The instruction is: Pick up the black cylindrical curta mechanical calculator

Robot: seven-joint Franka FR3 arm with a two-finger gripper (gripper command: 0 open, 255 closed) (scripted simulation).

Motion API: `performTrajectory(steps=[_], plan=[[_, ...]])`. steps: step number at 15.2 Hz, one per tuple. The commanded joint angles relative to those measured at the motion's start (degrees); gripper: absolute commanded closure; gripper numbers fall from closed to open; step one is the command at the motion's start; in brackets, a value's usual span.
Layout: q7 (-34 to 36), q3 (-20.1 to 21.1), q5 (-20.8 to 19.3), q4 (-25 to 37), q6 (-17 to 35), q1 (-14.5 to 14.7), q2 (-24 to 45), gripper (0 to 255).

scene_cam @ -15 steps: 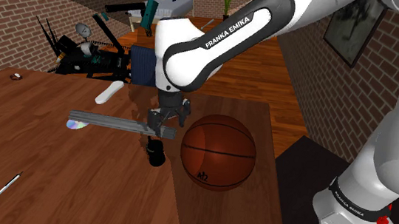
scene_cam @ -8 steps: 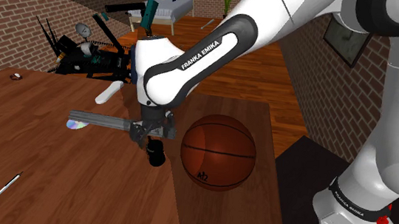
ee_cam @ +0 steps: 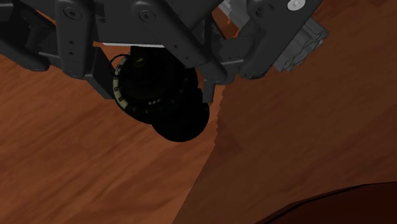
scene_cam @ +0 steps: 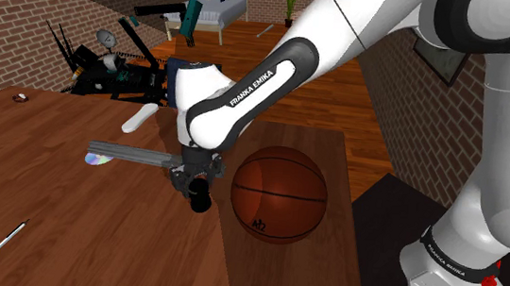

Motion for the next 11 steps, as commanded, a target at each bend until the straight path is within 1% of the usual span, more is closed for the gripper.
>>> performTrajectory(steps=[1,9,11], plan=[[0.0,0.0,0.0,-0.1,0.2,0.0,0.0,255],[0.0,0.0,0.0,0.0,0.1,0.0,0.1,255],[0.0,0.2,0.3,0.2,-1.1,-0.2,-1.0,255]])
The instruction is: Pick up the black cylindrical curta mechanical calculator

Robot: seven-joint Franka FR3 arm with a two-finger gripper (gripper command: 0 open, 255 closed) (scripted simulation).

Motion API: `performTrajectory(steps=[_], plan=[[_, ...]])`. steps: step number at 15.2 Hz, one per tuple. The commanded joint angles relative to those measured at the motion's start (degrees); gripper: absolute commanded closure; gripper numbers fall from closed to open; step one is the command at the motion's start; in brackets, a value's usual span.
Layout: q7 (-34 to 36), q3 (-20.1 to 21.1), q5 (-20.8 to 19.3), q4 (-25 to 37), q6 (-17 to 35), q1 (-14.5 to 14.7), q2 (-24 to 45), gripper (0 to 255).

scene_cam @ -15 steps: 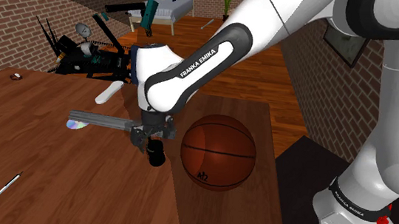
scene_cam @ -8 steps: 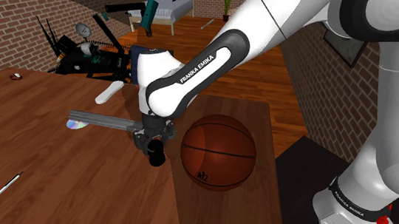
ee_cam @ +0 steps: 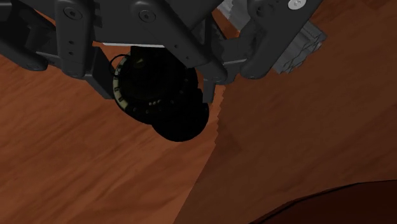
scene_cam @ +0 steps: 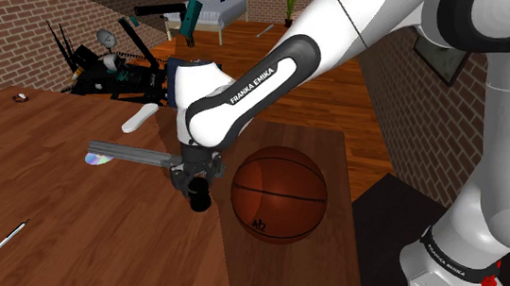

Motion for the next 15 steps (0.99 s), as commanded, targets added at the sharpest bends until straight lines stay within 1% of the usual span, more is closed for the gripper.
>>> performTrajectory(steps=[1,13,15], plan=[[-0.1,0.2,0.3,0.3,-1.2,-0.2,-0.9,255],[-0.2,1.2,2.0,3.0,-8.8,-1.1,-6.1,255],[-0.2,1.2,2.0,3.0,-8.9,-1.1,-6.2,255]])
